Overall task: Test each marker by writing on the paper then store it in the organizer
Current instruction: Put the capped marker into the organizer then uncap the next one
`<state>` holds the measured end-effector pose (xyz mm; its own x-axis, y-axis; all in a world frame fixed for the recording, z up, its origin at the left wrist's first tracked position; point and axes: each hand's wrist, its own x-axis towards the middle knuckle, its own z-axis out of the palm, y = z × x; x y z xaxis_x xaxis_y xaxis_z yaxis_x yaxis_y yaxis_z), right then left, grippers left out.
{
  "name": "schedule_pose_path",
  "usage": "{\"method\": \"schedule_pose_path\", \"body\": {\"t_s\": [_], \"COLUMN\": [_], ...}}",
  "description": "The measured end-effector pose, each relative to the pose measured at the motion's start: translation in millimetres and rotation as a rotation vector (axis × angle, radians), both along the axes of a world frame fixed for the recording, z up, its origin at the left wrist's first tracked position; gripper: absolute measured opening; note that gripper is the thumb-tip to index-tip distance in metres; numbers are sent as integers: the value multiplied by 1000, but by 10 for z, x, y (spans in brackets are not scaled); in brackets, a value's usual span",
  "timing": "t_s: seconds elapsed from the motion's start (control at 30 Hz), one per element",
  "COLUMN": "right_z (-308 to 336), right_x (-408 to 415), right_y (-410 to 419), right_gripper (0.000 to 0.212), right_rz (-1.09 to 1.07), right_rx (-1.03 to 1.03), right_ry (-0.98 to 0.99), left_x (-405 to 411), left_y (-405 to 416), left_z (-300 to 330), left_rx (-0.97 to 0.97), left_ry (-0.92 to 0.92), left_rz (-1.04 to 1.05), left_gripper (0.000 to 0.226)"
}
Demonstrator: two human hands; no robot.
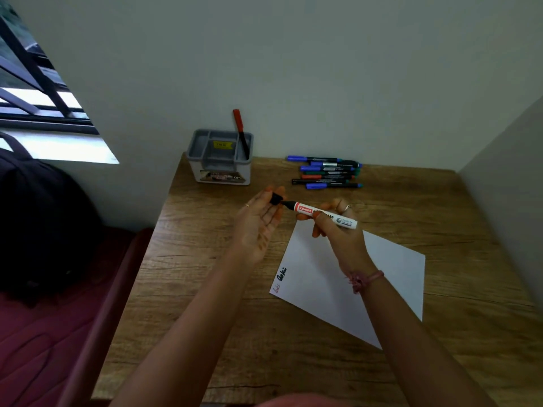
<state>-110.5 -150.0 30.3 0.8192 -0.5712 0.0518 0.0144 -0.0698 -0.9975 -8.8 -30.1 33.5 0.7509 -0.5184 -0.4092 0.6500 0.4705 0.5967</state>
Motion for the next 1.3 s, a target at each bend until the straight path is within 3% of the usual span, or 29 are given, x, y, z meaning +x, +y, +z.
{"method": "schedule_pose_path", "body": {"t_s": [0.37, 0.47, 0.63, 0.73, 0.83, 0.97, 1.3], "right_z": [50, -1, -3, 26, 41, 76, 87], "right_x": [-36, -49, -45, -24, 4, 29, 116], "right_y": [63, 58, 77, 197, 304, 369, 352], "right_gripper": [20, 25, 26, 23, 22, 22, 22], "right_rz": [10, 1, -85, -160, -211, -224, -119], "right_rx": [-170, -358, -850, -963, -951, -786, -495], "right_ry": [-11, -46, -84, -88, -39, 24, 158], "left_x": [-5, -10, -10, -25, -25, -39, -33], "left_y": [76, 107, 151, 151, 151, 162, 197], "left_z": [34, 55, 142, 174, 209, 228, 148], "left_rx": [29, 45, 80, 136, 130, 134, 126], "left_ry": [-84, -112, -210, -274, -308, -335, -351], "left_rz": [22, 24, 39, 41, 47, 58, 64], "left_gripper": [27, 26, 26, 25, 19, 19, 28]}}
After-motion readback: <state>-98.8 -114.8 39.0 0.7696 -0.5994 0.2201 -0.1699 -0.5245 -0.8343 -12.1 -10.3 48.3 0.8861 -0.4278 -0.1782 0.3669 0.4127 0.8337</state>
